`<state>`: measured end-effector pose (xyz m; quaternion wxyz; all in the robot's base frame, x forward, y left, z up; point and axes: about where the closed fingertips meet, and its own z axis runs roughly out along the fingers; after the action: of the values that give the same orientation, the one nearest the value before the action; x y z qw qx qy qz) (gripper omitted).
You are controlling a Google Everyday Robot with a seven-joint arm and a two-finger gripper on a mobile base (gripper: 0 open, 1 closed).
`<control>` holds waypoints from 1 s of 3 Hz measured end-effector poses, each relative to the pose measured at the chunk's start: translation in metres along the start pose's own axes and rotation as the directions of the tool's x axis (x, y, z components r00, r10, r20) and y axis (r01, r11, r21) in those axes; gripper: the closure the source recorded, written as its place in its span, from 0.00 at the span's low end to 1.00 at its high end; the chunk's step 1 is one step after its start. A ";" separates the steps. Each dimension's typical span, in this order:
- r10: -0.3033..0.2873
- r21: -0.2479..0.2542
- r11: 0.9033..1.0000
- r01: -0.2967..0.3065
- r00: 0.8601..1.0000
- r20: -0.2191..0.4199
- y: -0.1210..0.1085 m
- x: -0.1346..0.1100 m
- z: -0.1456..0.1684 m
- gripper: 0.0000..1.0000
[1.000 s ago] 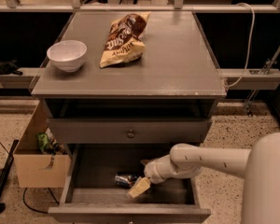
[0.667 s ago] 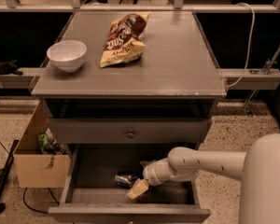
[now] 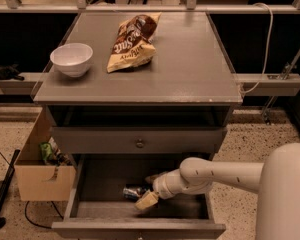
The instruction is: Pick redbull can from middle drawer and place on counter
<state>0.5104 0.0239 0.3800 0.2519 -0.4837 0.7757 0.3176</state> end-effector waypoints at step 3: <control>0.000 0.000 1.000 0.000 1.000 0.000 0.000 0.000 0.000 0.92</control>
Offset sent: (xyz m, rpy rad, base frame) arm 0.0000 0.0000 0.0000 0.0000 0.0000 0.0000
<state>0.5103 0.0240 0.3799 0.2518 -0.4837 0.7757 0.3176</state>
